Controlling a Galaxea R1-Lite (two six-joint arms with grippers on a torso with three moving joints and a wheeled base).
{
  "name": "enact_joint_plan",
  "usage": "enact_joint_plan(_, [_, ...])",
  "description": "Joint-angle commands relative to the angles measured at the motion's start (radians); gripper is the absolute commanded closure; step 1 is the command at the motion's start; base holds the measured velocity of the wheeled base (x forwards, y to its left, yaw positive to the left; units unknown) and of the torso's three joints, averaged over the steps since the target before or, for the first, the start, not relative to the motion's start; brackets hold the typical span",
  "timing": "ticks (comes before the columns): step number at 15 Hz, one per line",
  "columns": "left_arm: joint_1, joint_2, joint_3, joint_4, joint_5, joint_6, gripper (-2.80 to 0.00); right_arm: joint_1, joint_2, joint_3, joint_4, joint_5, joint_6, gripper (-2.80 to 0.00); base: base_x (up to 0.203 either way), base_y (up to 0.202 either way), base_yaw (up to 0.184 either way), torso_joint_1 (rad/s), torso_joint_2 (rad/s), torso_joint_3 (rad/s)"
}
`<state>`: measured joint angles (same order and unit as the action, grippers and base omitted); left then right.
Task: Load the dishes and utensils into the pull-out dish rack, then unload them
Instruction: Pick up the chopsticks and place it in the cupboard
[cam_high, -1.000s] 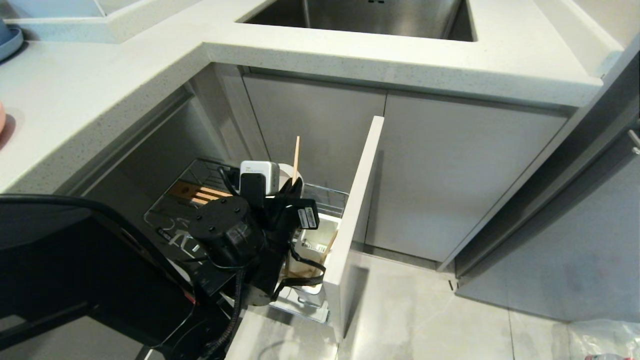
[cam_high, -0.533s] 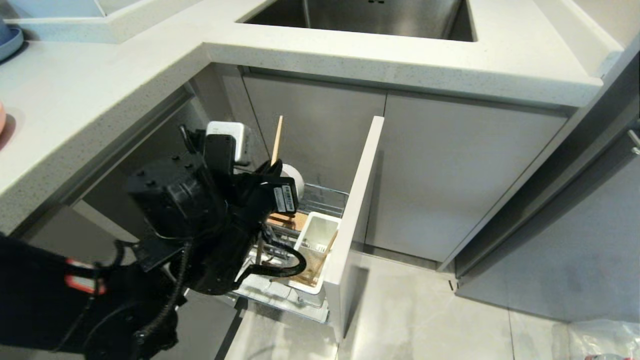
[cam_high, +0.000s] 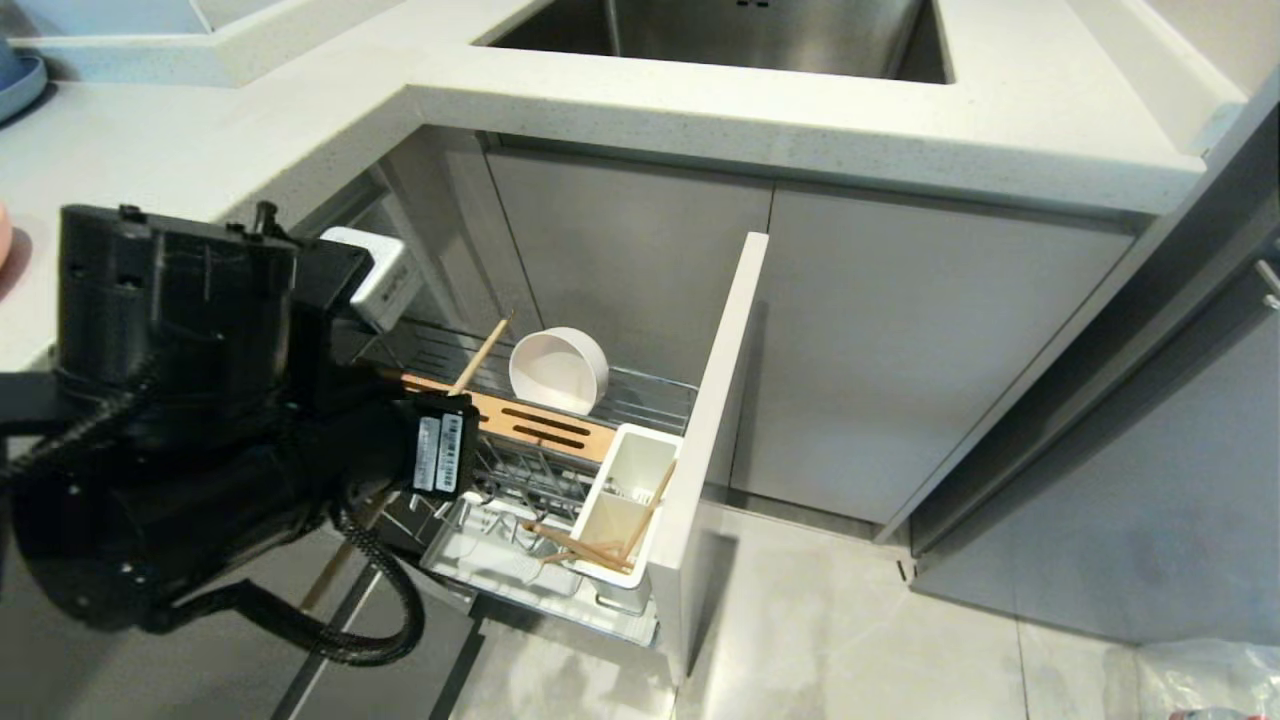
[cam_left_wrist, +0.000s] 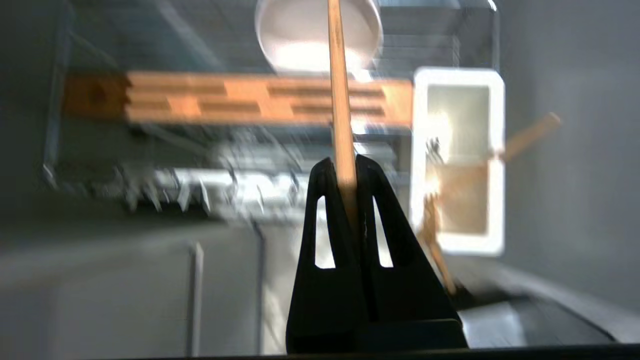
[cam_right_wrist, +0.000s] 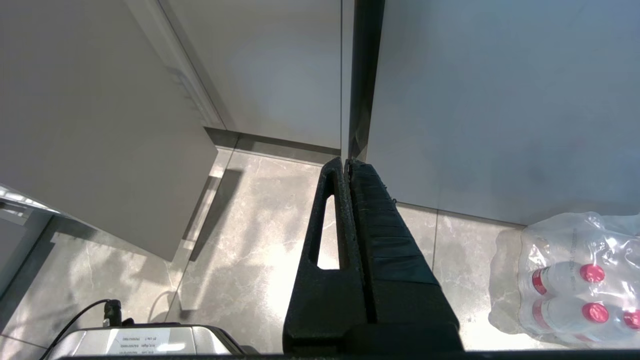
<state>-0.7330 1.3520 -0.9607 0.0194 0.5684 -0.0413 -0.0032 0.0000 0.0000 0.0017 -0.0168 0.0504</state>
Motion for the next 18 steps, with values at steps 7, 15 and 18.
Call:
enact_joint_plan(7, [-0.02, -0.035, -0.379, 0.656, -0.248, -0.345, 0.0, 0.0, 0.0, 0.002, 0.0, 0.0, 0.0, 0.0, 0.0, 0.0, 0.0, 0.0, 0.0, 0.0])
enact_joint_plan(15, [-0.017, 0.2, -0.62, 1.039, -0.508, -0.595, 0.0, 0.0, 0.0, 0.002, 0.0, 0.0, 0.0, 0.0, 0.0, 0.0, 0.0, 0.0, 0.0, 0.0])
enact_joint_plan(18, [-0.014, 0.253, -0.654, 1.076, -0.644, -0.62, 0.0, 0.0, 0.0, 0.002, 0.0, 0.0, 0.0, 0.0, 0.0, 0.0, 0.0, 0.0, 0.0, 0.0])
